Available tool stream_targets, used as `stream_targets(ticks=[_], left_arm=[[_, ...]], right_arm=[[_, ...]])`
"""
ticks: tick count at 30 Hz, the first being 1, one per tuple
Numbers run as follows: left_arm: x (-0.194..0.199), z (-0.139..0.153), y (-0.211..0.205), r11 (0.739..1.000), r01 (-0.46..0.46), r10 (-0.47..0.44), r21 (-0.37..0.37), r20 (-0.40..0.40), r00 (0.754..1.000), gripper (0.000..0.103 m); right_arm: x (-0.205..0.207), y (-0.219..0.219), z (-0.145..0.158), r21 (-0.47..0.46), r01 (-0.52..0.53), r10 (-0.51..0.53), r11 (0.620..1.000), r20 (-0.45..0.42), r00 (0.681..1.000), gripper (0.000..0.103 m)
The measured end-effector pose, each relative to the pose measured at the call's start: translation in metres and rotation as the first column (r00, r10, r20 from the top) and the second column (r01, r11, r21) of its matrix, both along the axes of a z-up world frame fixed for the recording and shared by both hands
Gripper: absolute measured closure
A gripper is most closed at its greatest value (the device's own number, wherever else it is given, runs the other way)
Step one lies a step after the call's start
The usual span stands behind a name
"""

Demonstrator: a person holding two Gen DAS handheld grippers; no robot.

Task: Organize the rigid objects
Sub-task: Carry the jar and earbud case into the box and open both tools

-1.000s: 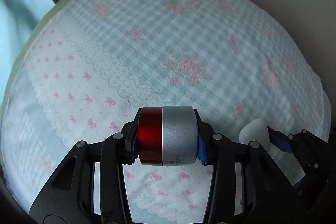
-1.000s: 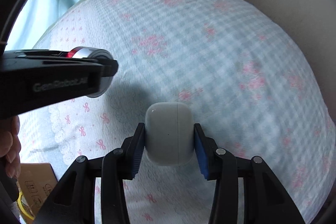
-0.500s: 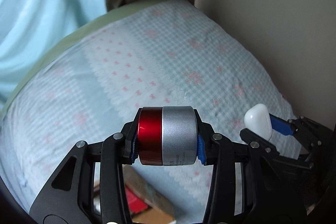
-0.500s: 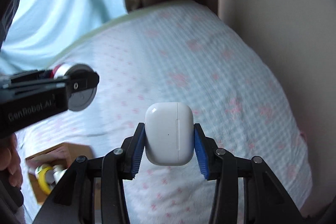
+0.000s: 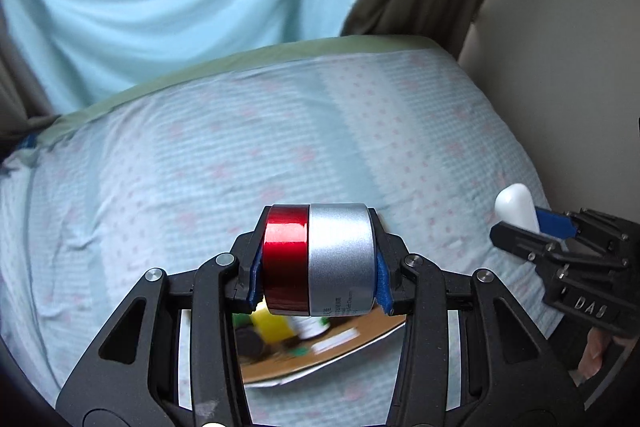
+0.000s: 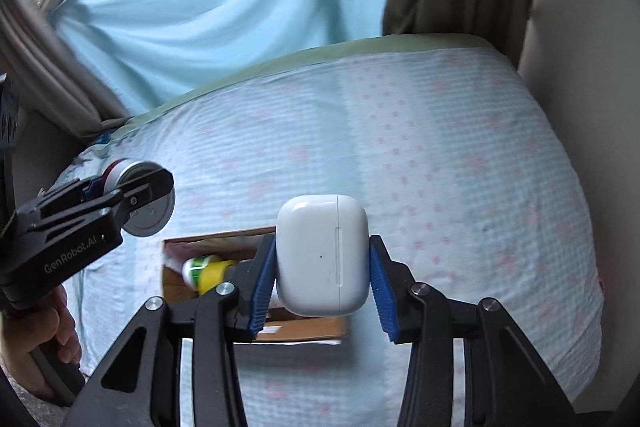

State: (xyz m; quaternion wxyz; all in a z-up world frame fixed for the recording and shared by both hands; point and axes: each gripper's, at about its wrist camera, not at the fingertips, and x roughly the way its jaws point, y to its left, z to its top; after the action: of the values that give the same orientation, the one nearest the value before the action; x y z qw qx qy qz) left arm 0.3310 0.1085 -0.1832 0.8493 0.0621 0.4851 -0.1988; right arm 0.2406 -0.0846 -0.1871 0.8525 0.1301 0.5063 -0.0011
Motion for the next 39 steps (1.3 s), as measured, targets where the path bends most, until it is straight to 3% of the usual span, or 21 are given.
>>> stream_targets(ticks=[6,12,23,28,30,32,33,34,35,39], left_arm=[[-0.008,-0.038,0.073,0.998,-0.061,0.061,0.01,-0.06,0.996,0.065],[-0.019,-0.094,0.111,0.993,-0.113,0.114,0.018,-0.149,0.982,0.065],[-0.013,-0.198,0.127,0.982,-0.18,0.191,0.062,-0.299,0.935,0.065],[-0.002,-0.217,0.118,0.982,-0.163,0.183,0.091,-0.313,0.932,0.064],[0.0,-0.219,0.115,0.981,-0.156,0.185,0.114,-0.315,0.931,0.06],[-0.002,-0.215,0.113,0.986,-0.141,0.161,0.085,-0.321,0.933,0.009],[-0.003,-0.212,0.114,0.988,-0.139,0.152,0.065,-0.318,0.936,0.0],[-0.005,-0.208,0.115,0.989,-0.138,0.146,0.046,-0.319,0.936,0.0],[-0.007,-0.204,0.117,0.989,-0.14,0.147,0.043,-0.322,0.935,0.0],[-0.019,-0.196,0.121,0.988,-0.148,0.154,0.042,-0.32,0.935,0.0]], right_arm=[[0.007,0.062,-0.014,0.032,-0.038,0.039,0.999,-0.033,0.999,0.062],[0.022,0.103,-0.061,0.05,-0.093,0.098,0.994,-0.115,0.988,0.062],[0.074,0.125,-0.16,0.053,-0.177,0.185,0.983,-0.272,0.945,0.062],[0.102,0.127,-0.2,0.061,-0.214,0.222,0.975,-0.333,0.916,0.062],[0.111,0.128,-0.212,0.077,-0.217,0.23,0.973,-0.364,0.903,0.062],[0.115,0.127,-0.219,0.088,-0.213,0.231,0.973,-0.382,0.895,0.052],[0.115,0.126,-0.22,0.091,-0.209,0.228,0.974,-0.385,0.894,0.029],[0.115,0.124,-0.219,0.087,-0.201,0.219,0.976,-0.386,0.896,0.004],[0.114,0.121,-0.216,0.078,-0.192,0.207,0.978,-0.376,0.903,0.0],[0.101,0.108,-0.202,0.071,-0.143,0.159,0.987,-0.352,0.922,0.0]])
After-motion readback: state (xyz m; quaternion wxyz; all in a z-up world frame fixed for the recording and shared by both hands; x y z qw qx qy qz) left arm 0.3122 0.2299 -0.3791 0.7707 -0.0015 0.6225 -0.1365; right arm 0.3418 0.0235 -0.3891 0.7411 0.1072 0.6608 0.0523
